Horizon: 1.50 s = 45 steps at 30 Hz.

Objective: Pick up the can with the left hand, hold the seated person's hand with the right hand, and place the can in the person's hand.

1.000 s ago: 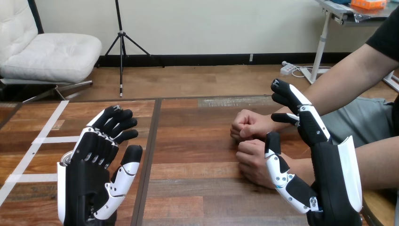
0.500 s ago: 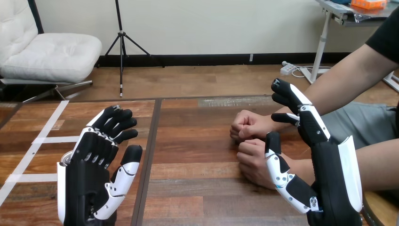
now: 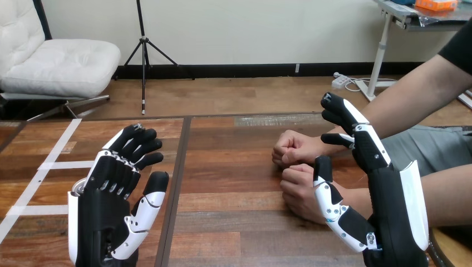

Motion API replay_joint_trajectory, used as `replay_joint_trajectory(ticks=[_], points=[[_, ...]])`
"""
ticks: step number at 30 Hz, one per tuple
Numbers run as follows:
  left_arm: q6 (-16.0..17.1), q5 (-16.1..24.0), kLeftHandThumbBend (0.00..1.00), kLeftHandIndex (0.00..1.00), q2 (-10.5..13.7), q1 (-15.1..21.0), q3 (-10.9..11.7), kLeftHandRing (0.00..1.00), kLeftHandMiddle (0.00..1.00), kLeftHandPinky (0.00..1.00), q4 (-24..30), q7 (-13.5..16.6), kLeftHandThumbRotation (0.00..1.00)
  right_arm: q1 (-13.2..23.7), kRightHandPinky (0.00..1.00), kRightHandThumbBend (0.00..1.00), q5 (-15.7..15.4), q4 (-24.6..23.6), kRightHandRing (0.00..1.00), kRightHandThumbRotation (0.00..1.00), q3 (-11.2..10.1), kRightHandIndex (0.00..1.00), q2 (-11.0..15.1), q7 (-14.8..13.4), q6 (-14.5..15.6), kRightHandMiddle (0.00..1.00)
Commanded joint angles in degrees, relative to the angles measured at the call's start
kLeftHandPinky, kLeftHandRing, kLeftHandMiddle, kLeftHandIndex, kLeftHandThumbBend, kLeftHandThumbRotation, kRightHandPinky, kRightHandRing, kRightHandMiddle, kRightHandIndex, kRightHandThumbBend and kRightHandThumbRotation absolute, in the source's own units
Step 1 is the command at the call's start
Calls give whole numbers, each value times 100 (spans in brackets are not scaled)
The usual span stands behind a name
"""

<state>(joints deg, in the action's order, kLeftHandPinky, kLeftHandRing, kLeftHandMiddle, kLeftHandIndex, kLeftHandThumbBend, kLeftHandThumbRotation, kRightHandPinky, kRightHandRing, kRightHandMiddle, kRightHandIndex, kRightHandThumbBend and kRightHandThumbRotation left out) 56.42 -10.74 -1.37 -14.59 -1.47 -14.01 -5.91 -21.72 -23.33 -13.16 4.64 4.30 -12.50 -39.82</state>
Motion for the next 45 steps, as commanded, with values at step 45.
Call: replay_joint_trajectory(ticks=[45], points=[[631, 585, 64, 78, -352, -96, 308, 76, 78, 69, 703, 637, 34, 369, 67, 7, 38, -16, 83, 0, -65, 88, -9, -22, -94, 87]])
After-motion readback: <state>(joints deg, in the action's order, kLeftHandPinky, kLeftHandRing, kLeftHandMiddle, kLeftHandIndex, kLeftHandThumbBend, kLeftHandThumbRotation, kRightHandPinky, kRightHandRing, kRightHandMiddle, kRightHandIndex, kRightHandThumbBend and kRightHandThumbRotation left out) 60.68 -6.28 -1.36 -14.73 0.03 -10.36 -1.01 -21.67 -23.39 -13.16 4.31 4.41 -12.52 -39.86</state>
